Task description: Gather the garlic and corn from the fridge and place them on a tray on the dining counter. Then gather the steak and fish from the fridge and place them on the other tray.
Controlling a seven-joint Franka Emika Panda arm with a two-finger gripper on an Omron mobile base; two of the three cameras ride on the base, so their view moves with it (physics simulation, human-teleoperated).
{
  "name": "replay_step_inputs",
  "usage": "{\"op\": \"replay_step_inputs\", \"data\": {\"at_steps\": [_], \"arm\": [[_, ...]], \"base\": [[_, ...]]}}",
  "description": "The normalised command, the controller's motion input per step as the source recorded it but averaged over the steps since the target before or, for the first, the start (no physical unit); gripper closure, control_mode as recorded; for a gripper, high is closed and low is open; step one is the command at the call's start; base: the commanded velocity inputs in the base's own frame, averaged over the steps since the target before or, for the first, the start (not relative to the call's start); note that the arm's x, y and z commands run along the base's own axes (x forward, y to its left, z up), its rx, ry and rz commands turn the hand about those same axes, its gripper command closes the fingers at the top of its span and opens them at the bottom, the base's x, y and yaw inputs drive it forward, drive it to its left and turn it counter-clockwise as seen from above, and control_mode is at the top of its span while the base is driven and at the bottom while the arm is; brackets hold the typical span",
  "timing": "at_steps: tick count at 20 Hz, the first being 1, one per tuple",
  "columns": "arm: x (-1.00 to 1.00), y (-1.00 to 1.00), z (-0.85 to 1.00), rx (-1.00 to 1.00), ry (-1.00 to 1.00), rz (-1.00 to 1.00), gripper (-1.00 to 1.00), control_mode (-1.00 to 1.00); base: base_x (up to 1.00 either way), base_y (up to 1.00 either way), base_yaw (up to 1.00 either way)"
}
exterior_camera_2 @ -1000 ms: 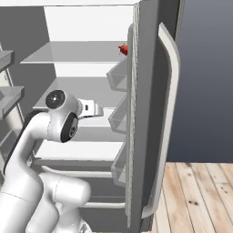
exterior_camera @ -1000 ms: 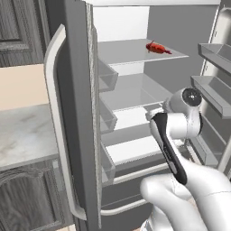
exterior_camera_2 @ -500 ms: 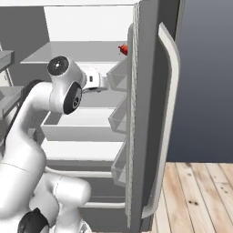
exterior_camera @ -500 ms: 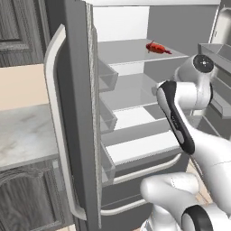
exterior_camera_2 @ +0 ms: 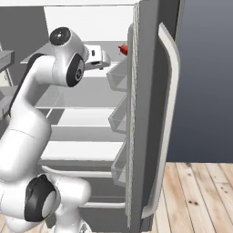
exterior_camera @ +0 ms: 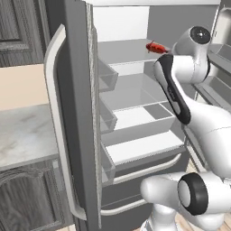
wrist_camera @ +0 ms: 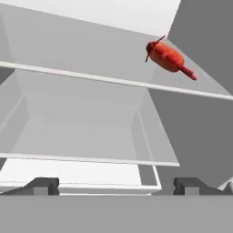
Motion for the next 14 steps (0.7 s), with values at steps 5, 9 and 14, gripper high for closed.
{"op": "replay_step_inputs", "data": {"at_steps": [5,9,14], "arm": [[0.22,-0.04,0.3,0.0,-0.19,0.0,-1.0,-1.0],[0.49,-0.05,0.16,-0.01,-0.06,0.0,-1.0,-1.0],[0.77,-0.17,0.17,-0.06,0.0,0.0,-1.0,-1.0]], "base": [[0.0,0.0,0.0],[0.0,0.0,0.0],[0.0,0.0,0.0]]}}
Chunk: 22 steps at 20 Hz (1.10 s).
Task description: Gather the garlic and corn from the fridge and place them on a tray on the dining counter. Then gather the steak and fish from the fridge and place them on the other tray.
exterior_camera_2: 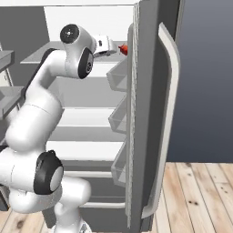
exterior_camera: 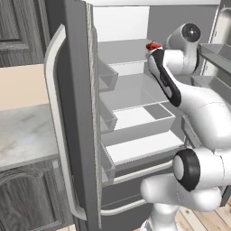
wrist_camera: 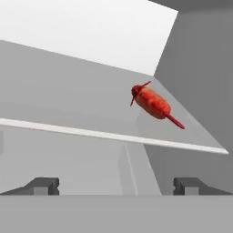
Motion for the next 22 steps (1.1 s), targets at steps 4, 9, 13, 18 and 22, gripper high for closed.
{"op": "replay_step_inputs", "data": {"at_steps": [4,9,13,18,22], "arm": [[0.65,-0.45,0.04,-0.07,0.0,0.0,-1.0,-1.0],[0.69,-0.24,0.0,-0.02,0.0,0.0,-1.0,-1.0],[0.65,-0.01,-0.01,0.0,0.0,0.0,-1.0,-1.0],[0.57,-0.09,-0.08,0.0,0.0,0.0,-1.0,-1.0],[0.66,-0.3,0.0,0.0,0.0,0.0,-1.0,-1.0]], "base": [[0.0,0.0,0.0],[0.0,0.0,0.0],[0.0,0.0,0.0],[0.0,0.0,0.0],[0.0,0.0,0.0]]}}
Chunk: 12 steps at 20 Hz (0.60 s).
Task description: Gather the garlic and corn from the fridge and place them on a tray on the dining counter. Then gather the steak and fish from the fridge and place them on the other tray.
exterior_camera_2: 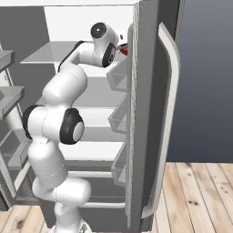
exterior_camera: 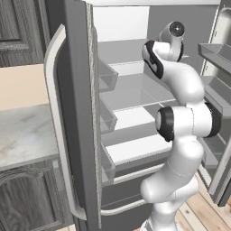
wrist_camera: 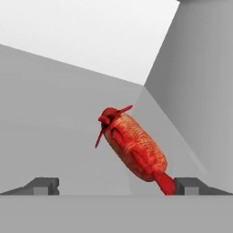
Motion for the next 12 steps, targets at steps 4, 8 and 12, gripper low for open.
{"op": "replay_step_inputs", "data": {"at_steps": [4,8,12], "arm": [[0.37,-0.37,0.0,0.0,0.01,0.0,-1.0,-1.0],[0.42,-0.19,0.0,0.0,0.06,0.0,-1.0,-1.0],[0.3,-0.04,-0.03,0.0,0.09,0.0,-1.0,-1.0]], "base": [[0.0,0.0,0.0],[0.0,0.0,0.0],[0.0,0.0,0.0]]}}
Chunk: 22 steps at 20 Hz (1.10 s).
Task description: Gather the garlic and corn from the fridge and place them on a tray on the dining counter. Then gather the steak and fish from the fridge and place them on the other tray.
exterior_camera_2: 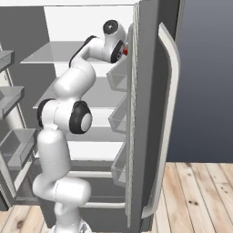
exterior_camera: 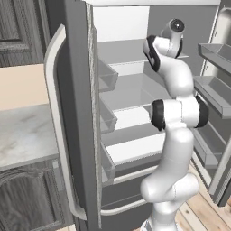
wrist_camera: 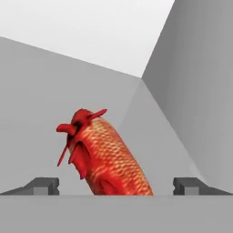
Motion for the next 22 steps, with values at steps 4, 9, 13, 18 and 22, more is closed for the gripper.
{"op": "replay_step_inputs", "data": {"at_steps": [4,9,13,18,22], "arm": [[0.29,0.0,0.0,0.0,0.08,0.0,-1.0,-1.0],[0.19,0.0,-0.08,0.0,0.1,0.0,-1.0,-1.0],[0.17,0.0,-0.13,0.0,0.1,0.0,-1.0,-1.0],[0.12,0.0,-0.2,0.0,0.09,0.0,-1.0,-1.0],[0.13,0.0,-0.09,0.0,0.07,0.0,-1.0,-1.0]], "base": [[0.0,0.0,0.0],[0.0,0.0,0.0],[0.0,0.0,0.0],[0.0,0.0,0.0],[0.0,0.0,0.0]]}}
